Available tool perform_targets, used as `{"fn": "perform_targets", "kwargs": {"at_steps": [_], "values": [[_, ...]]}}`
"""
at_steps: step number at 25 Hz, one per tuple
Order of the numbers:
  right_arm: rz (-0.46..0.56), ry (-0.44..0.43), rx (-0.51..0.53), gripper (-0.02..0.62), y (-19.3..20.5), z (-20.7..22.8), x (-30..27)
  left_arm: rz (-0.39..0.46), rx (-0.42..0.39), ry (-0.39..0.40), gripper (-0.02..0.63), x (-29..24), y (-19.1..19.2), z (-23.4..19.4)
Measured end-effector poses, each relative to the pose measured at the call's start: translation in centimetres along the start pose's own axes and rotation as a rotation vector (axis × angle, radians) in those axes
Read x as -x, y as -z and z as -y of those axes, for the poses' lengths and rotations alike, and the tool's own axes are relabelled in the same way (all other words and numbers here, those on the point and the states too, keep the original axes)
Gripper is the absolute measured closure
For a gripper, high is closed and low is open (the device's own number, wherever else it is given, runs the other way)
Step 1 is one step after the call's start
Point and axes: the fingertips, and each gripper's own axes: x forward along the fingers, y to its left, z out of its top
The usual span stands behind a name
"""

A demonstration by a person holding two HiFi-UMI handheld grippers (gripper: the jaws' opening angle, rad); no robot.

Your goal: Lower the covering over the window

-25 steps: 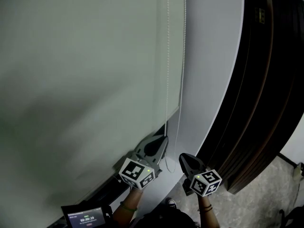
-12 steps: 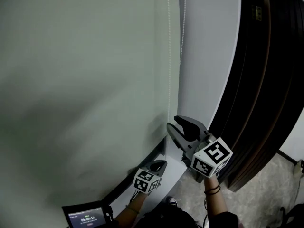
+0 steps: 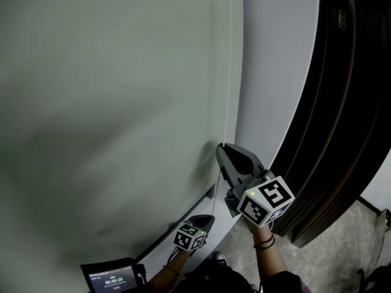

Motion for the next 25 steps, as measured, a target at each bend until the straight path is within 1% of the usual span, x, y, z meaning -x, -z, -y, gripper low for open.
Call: {"fn": "perform_targets", "kwargs": {"at_steps": [1, 3, 4, 6, 8, 10, 12, 14, 16, 17, 18, 20, 23, 25], "values": [[0.013, 0.007, -0.011, 0.575, -0.1, 0.2, 0.2, -0.001, 0.005, 0.016, 0.604, 0.2, 0.0, 0.3], [0.047, 0.031, -0.020, 0.577, -0.3, 0.9, 0.7, 0.006, -0.017, 0.050, 0.604, 0.6, -0.3, 1.3], [0.062, 0.044, -0.023, 0.578, -0.4, 1.4, 1.0, 0.032, -0.035, 0.067, 0.604, 0.8, -1.0, 1.9], [0.058, 0.059, -0.034, 0.580, 0.0, 2.5, 1.5, 0.144, -0.047, 0.091, 0.603, 1.4, -3.7, 3.2], [-0.016, 0.073, -0.025, 0.580, 2.4, 3.3, 1.7, 0.284, -0.035, 0.090, 0.603, 2.5, -7.3, 4.0], [-0.100, 0.100, -0.010, 0.580, 6.4, 4.0, 2.3, 0.401, -0.040, 0.084, 0.603, 4.0, -11.0, 4.7], [-0.186, 0.128, -0.032, 0.580, 10.9, 4.6, 3.4, 0.486, -0.066, 0.076, 0.603, 5.9, -14.6, 5.3], [-0.294, 0.143, -0.067, 0.580, 15.5, 4.7, 4.8, 0.554, -0.105, 0.062, 0.603, 7.8, -17.8, 5.6], [-0.380, 0.148, -0.100, 0.580, 19.8, 4.4, 6.1, 0.599, -0.143, 0.036, 0.603, 9.4, -20.6, 5.6], [-0.395, 0.150, -0.118, 0.580, 21.4, 4.2, 6.7, 0.607, -0.160, 0.024, 0.603, 9.9, -21.7, 5.5], [-0.386, 0.153, -0.137, 0.580, 22.4, 4.0, 7.2, 0.609, -0.180, 0.015, 0.602, 10.1, -22.4, 5.3], [-0.349, 0.159, -0.171, 0.580, 23.1, 3.6, 7.4, 0.625, -0.220, 0.005, 0.598, 10.8, -24.2, 5.3], [-0.349, 0.148, -0.154, 0.580, 23.5, 2.6, 6.7, 0.713, -0.235, 0.011, 0.598, 13.0, -27.2, 5.5], [-0.351, 0.138, -0.152, 0.580, 23.7, 1.8, 6.5, 0.739, -0.276, -0.002, 0.598, 14.0, -28.4, 5.5]]}}
